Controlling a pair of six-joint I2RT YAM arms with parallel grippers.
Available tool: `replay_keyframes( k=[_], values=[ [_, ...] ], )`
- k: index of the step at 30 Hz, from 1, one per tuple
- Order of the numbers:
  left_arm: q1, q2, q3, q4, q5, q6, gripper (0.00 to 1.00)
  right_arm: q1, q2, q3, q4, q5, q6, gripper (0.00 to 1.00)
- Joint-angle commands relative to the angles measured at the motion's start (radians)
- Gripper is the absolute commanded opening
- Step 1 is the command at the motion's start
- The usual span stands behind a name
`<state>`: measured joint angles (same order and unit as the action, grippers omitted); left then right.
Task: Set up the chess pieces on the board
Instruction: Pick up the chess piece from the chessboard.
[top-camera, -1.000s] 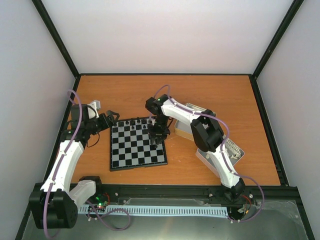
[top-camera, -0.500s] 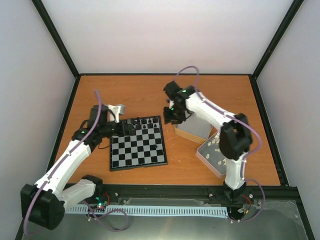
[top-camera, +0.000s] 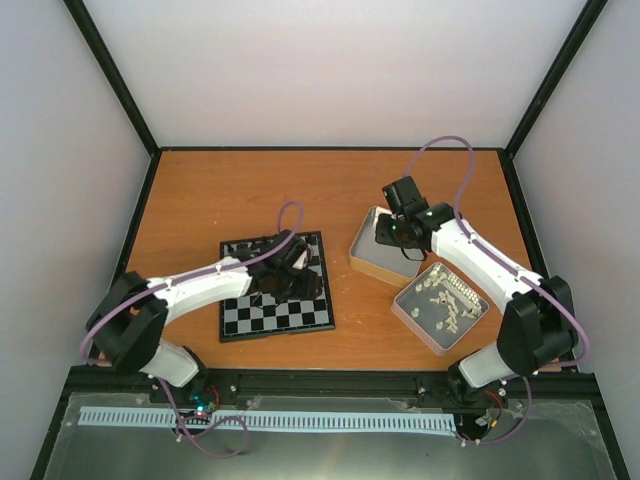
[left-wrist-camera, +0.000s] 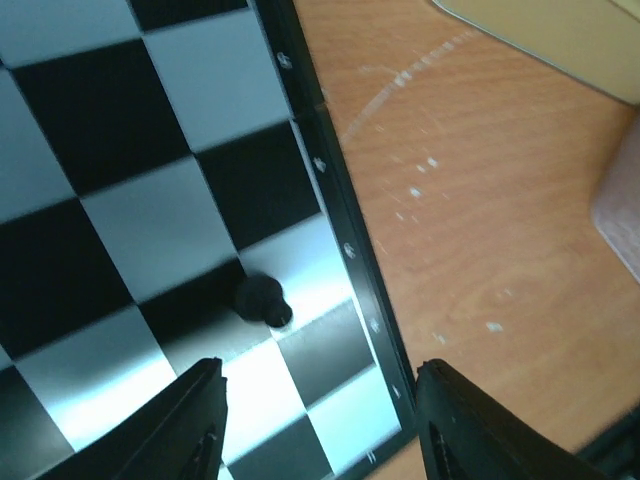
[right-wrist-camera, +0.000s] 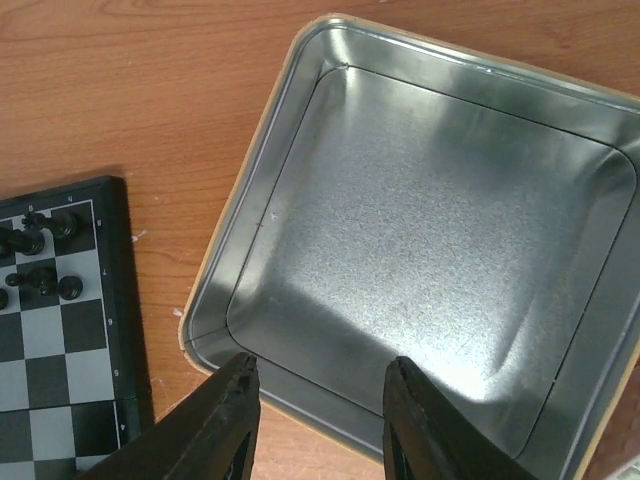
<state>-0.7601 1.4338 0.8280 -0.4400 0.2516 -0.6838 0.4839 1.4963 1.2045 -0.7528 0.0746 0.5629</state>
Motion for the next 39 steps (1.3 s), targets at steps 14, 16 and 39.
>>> replay_keyframes(
  k=[14,16,39],
  values=[
    [-0.040,0.220,0.239,-0.207,-0.176,-0.104,0.37,-0.015,-0.064,-0.194,0.247,0.024,-0.023,0.35],
    [-0.040,0.231,0.248,-0.208,-0.151,-0.095,0.36,-0.016,-0.063,-0.201,0.251,0.026,-0.022,0.35],
    [-0.022,0.212,0.278,-0.331,-0.360,-0.082,0.04,-0.019,-0.063,-0.215,0.268,0.038,-0.009,0.35]
  ],
)
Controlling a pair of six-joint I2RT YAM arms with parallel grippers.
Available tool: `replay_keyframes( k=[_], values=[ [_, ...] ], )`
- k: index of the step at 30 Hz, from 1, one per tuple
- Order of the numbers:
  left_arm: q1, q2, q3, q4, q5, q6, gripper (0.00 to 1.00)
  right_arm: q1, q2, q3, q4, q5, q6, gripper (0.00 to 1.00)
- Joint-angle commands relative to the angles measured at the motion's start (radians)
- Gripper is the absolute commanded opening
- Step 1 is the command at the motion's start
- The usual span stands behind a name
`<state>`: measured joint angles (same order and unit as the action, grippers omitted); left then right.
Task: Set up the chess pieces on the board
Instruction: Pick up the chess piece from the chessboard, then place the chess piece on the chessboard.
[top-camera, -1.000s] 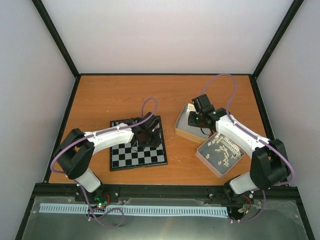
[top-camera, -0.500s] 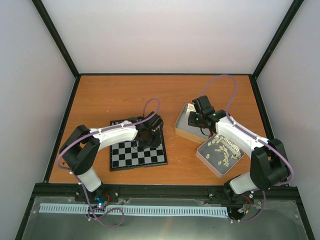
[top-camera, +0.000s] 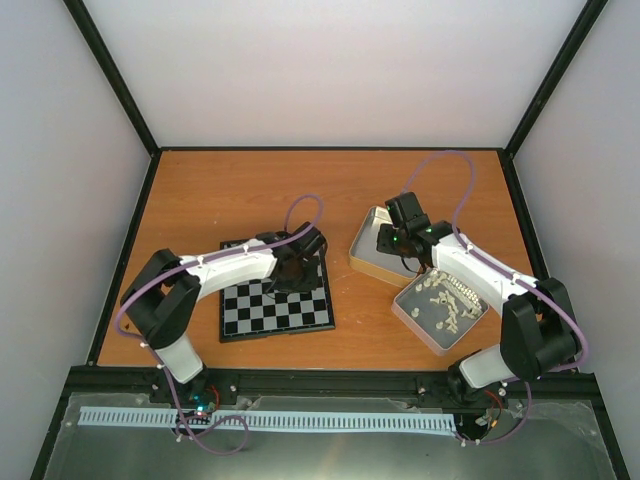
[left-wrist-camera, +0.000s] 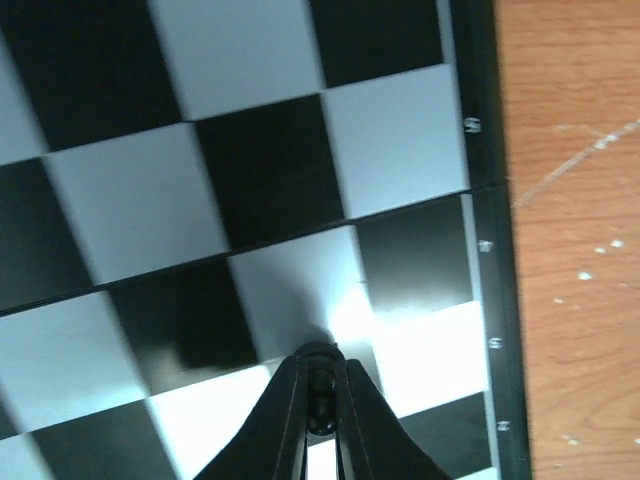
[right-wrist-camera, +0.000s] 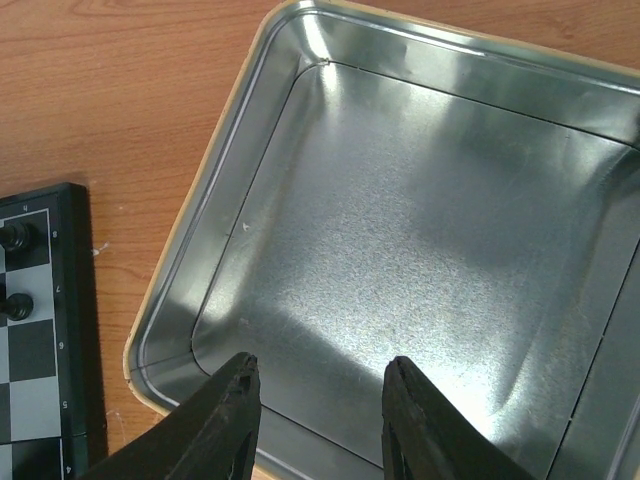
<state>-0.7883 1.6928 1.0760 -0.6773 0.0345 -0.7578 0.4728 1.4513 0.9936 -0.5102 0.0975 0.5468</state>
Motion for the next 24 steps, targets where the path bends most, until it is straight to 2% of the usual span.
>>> replay_keyframes(
  k=[1,7,11,15,24],
  values=[
    [0.020,-0.063,0.021,-0.107,-0.172,-0.008,0.04,-0.008,-0.018,-0.006,0.025,0.015,0.006,0.35],
    [0.210,-0.208,-0.091,-0.092,-0.222,0.030,0.04,-0.009,-0.019,-0.018,0.031,0.010,0.006,0.35],
    [0.332,-0.225,-0.113,-0.106,-0.230,0.053,0.04,-0.008,-0.024,-0.026,0.033,0.006,0.010,0.35],
    [0.431,-0.224,-0.128,-0.050,-0.200,0.096,0.04,-0.010,-0.024,-0.035,0.039,-0.004,0.012,0.35],
    [0.501,-0.122,-0.068,0.040,-0.188,0.178,0.04,-0.009,-0.025,-0.037,0.036,-0.004,0.021,0.34]
  ],
)
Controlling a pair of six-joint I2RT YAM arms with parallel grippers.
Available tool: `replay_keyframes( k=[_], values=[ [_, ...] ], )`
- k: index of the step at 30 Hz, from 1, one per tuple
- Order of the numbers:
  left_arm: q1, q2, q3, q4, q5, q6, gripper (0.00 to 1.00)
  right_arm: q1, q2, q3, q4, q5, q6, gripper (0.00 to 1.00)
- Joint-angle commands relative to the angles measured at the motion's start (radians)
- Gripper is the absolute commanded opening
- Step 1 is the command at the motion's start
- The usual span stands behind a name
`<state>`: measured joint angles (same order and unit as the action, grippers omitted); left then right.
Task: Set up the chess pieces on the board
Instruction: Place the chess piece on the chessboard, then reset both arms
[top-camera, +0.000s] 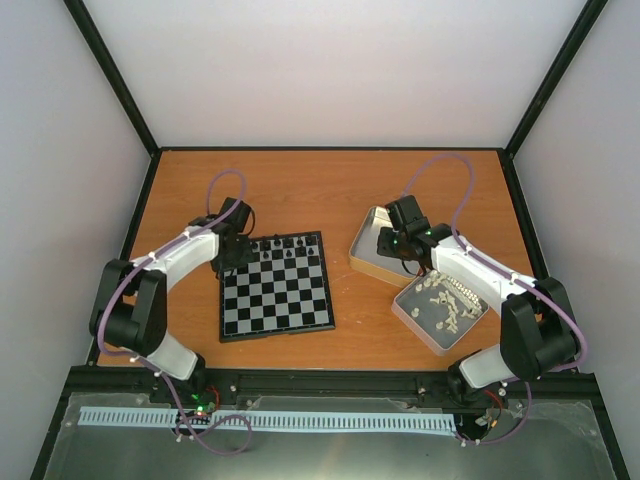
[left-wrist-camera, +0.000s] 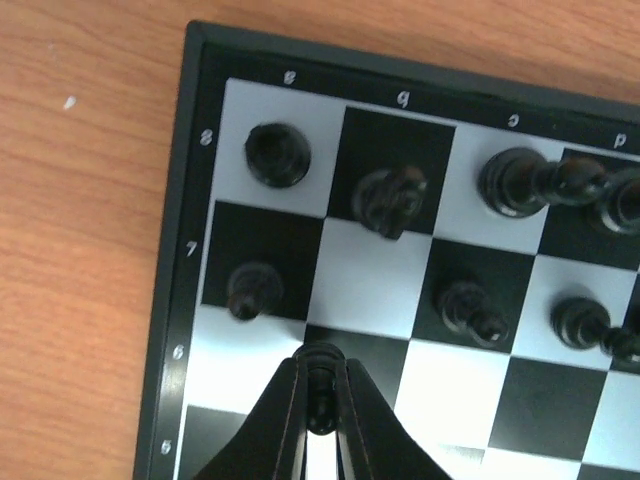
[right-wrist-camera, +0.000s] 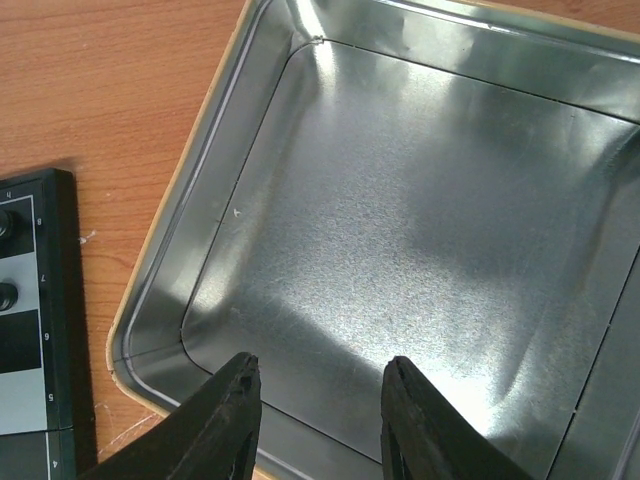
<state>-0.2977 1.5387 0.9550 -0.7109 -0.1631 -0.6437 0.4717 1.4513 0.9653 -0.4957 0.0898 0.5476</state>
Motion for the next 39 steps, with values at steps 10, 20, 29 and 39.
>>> replay_keyframes(
  k=[10,20,29,39],
  values=[
    [0.018,0.115,0.081,0.087,0.000,0.090,0.06,-0.007,-0.026,-0.029,0.042,-0.025,0.042,0.34],
    [0.019,0.092,0.109,0.049,0.042,0.113,0.24,-0.007,-0.022,-0.029,0.043,-0.041,0.049,0.34],
    [0.019,-0.163,0.107,-0.006,0.110,0.130,0.43,-0.008,-0.097,-0.027,0.015,-0.038,0.012,0.43],
    [0.019,-0.746,0.050,0.029,0.071,0.265,0.67,-0.030,-0.477,-0.001,-0.177,0.262,-0.168,0.66]
  ],
)
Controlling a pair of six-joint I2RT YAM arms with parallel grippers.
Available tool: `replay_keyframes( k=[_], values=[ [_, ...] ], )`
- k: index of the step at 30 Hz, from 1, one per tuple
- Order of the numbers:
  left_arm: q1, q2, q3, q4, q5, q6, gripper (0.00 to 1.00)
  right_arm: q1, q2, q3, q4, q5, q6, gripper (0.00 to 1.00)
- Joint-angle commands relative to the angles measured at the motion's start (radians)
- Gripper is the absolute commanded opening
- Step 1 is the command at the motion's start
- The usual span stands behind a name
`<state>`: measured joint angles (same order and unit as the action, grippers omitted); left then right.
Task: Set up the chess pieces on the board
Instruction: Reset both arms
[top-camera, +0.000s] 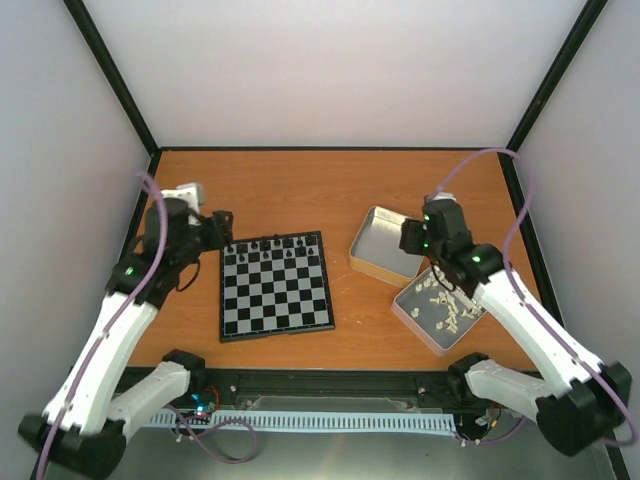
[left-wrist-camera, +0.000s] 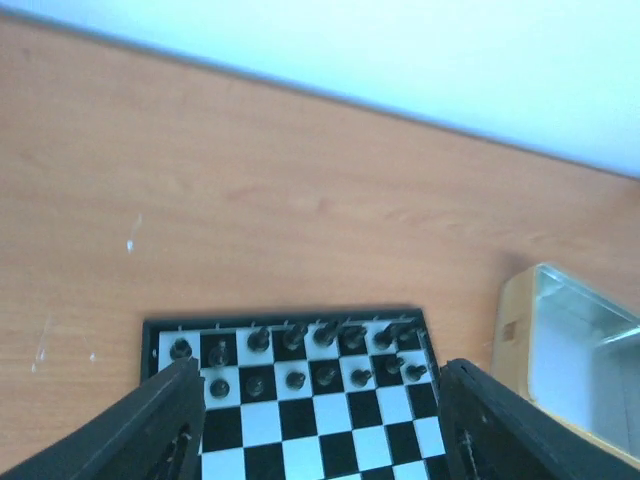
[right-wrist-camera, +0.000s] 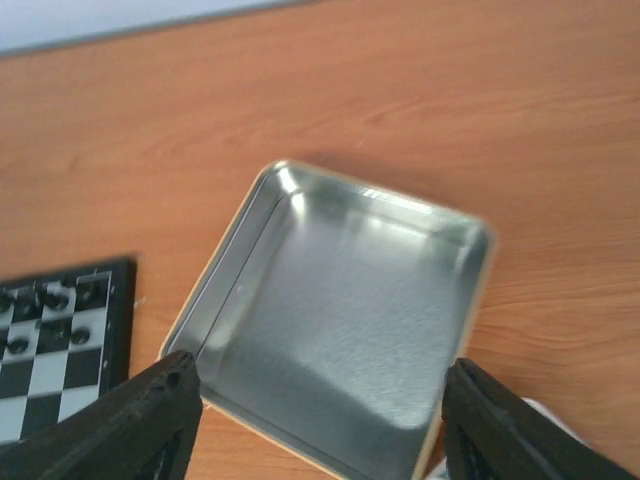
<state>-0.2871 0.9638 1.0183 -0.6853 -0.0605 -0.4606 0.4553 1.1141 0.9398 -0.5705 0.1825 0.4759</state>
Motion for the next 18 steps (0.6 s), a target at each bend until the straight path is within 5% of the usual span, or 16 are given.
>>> replay_keyframes(
  k=[1,5,12,18],
  values=[
    [0.008,-0.229,-0.012,0.004,-0.038,0.093,0.73,-0.015,-0.184,0.035,-0.123,0.192,-0.114,0.69],
    [0.008,-0.427,0.003,-0.002,-0.065,0.129,0.99,-0.015,-0.368,0.088,-0.198,0.265,-0.158,0.82],
    [0.008,-0.598,0.075,-0.123,-0.105,0.132,1.00,-0.015,-0.598,0.185,-0.301,0.314,-0.222,0.99],
    [0.008,-0.694,0.106,-0.204,-0.158,0.125,1.00,-0.015,-0.727,0.212,-0.324,0.325,-0.242,1.00]
  ],
)
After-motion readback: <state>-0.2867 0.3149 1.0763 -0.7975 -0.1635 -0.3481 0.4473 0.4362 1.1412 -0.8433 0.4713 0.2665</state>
